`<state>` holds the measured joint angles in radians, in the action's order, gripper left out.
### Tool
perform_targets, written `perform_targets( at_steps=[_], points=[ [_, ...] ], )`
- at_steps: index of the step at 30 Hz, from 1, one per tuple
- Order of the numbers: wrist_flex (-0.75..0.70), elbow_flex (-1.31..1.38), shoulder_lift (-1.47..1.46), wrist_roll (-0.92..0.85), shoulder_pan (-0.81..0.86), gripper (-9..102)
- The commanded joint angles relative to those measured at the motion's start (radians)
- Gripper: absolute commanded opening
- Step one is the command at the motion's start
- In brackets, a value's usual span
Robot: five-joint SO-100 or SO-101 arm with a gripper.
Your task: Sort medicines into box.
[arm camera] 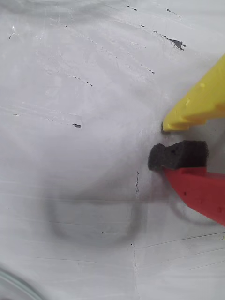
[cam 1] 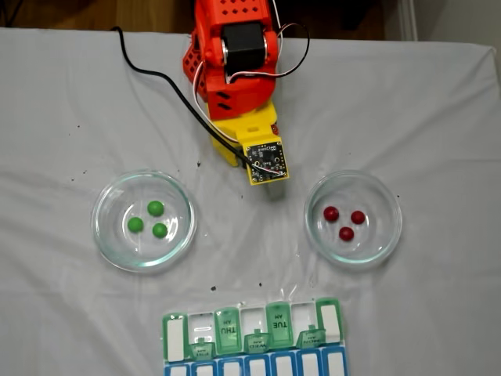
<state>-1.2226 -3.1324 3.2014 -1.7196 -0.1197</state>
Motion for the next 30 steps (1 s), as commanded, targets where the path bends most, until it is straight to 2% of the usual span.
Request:
perform_targets(
  at_steps=[1, 20, 23, 30],
  points=[
    [0.005, 0.018, 0.003, -0.006, -0.002, 6],
    [0.006, 0.018, 0.003, -0.003, -0.002, 6],
    [-0.005, 0.018, -0.002, -0.166, 0.005, 2],
    [0.06, 0.032, 0.003, 0.224, -0.049, 0]
  ],
)
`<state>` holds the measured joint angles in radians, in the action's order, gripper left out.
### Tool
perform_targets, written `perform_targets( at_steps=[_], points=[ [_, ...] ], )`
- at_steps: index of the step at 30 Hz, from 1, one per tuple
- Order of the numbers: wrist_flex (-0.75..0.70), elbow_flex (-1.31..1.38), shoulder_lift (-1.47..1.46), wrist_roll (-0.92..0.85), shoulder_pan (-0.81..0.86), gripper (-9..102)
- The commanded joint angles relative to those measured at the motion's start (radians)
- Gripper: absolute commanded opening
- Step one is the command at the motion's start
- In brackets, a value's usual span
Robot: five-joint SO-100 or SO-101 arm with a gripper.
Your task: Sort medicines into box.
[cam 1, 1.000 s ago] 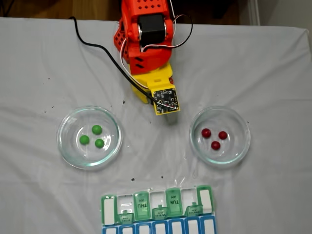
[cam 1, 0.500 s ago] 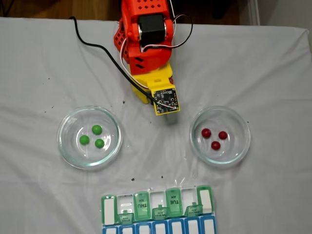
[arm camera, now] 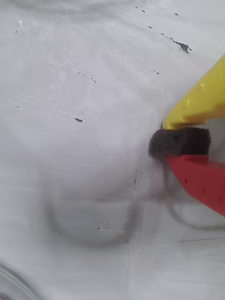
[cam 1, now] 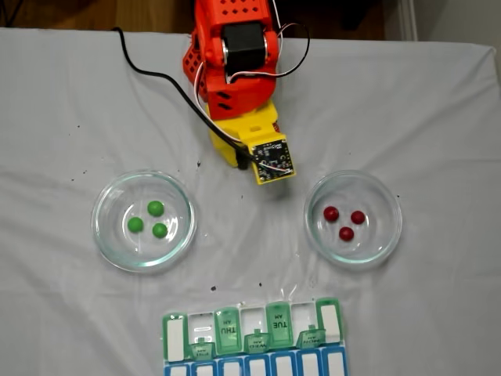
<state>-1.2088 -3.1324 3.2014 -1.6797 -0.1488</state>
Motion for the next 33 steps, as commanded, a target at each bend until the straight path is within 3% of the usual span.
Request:
perform_targets(
  at_steps=[1, 5, 14, 20, 24, 30, 33],
  points=[
    [0.052, 0.04, 0.003, 0.221, -0.023, 0],
    [0.11, 0.169, 0.003, 0.425, -0.074, 0],
    [-0.008, 0.568, -0.043, 0.696, -0.172, 0],
    [0.023, 0.864, -0.485, 0.798, -0.225, 0],
    [-0.041, 1.111, -0.793, 0.848, -0.252, 0],
    [-0.021, 1.12, -0.815, 0.959, -0.387, 0],
    [0.015, 1.017, -0.686, 1.118, -0.446, 0]
  ],
)
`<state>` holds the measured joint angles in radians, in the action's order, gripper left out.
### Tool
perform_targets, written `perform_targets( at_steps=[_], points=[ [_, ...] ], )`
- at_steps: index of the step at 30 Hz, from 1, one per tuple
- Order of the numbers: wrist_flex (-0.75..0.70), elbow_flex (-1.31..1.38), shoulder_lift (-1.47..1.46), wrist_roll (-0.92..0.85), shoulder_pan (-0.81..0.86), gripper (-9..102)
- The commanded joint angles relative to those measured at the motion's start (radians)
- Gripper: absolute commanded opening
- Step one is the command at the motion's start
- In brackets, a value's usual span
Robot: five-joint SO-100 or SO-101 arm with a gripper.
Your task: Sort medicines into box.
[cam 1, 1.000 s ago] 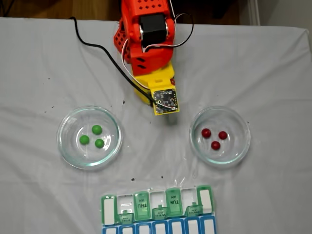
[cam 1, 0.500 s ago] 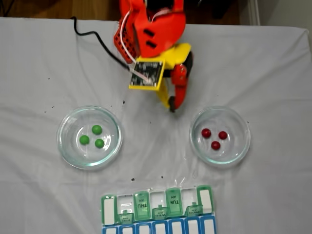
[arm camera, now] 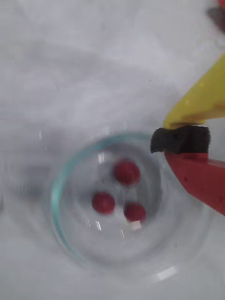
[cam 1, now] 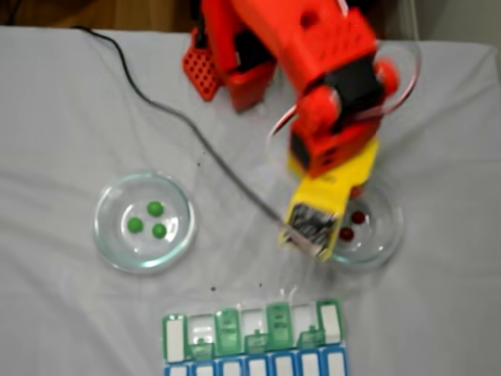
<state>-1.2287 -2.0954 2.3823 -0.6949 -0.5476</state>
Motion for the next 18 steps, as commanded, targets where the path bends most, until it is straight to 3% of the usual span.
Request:
perform_targets(
  at_steps=[1, 9, 13, 18],
  points=[
    [0.025, -0.031, 0.15, 0.184, -0.057, 0],
    [-0.017, 0.032, 0.043, 0.259, -0.112, 0],
    [-0.015, 0.066, -0.003, 0.204, -0.156, 0],
    [0.028, 0.133, -0.026, 0.218, -0.063, 0]
  ],
)
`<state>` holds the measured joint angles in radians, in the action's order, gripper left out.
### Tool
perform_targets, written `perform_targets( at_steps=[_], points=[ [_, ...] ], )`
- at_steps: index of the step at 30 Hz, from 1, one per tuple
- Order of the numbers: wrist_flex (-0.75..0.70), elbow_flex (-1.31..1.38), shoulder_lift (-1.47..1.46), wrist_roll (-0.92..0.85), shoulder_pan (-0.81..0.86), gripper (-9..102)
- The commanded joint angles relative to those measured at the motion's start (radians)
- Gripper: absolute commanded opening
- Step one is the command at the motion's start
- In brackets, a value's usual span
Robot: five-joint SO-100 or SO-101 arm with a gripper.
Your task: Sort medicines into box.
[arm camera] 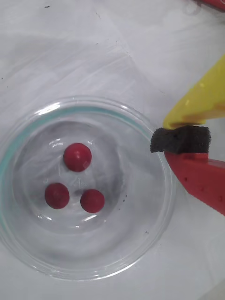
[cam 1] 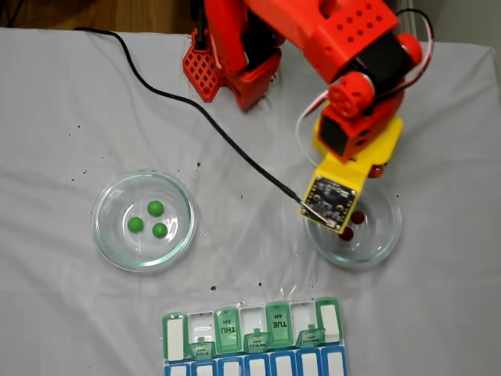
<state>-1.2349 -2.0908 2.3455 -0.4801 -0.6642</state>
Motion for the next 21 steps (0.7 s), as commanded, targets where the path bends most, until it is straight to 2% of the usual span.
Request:
perform_targets(
  at_steps=[1, 4, 9, 15, 21],
  points=[
    [0.02, 0.15, 0.002, 0.011, 0.066, 0],
    [-0.046, 0.209, -0.025, 0.072, 0.08, 0],
    [-0.029, 0.204, -0.029, 0.14, 0.095, 0],
    [0.021, 0.124, -0.051, 0.25, 0.072, 16],
    [0.109, 0.035, -0.015, 0.301, 0.052, 21]
  ],
)
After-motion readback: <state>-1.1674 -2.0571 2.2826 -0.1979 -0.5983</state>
